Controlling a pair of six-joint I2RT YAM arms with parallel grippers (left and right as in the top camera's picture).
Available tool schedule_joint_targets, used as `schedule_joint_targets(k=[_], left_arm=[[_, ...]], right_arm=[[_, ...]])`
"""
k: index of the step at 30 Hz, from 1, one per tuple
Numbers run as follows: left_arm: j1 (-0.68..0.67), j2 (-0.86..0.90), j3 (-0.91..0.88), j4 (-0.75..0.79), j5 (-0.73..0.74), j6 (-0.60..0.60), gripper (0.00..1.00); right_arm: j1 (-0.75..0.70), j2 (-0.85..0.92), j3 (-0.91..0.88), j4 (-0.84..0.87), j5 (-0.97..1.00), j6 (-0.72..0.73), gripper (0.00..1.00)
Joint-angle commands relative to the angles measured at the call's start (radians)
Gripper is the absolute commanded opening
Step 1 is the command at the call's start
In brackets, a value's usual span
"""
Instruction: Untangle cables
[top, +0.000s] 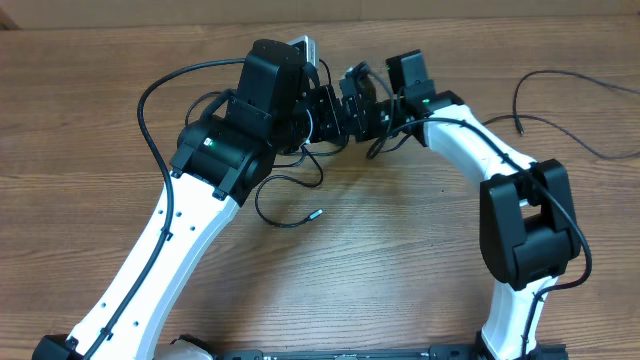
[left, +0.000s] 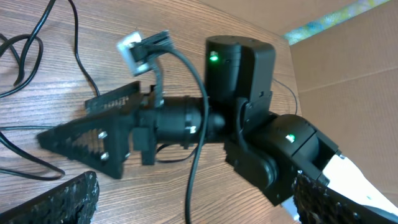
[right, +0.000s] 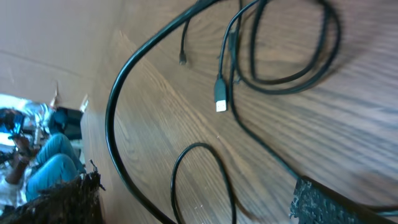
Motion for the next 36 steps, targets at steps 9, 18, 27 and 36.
schedule_joint_targets(k=[9,18,27,36], left_arm=[[0.004,0.008,0.003,0.000,-0.010,0.015,1.00],[0.004,0.008,0.003,0.000,-0.010,0.015,1.00],[0.004,0.008,0.003,0.000,-0.010,0.015,1.00],[0.004,0.008,0.003,0.000,-0.010,0.015,1.00]], right_arm=[[0.117,-0.014,0.020,0.009,0.047,-0.068,1.00],[0.121,-0.014,0.020,-0.004,0.046,-0.067,1.00],[0.121,-0.014,0.020,0.182,0.047,0.081,1.00],[0.123,-0.013,0.020,0.335,0.118,0.293,1.00]])
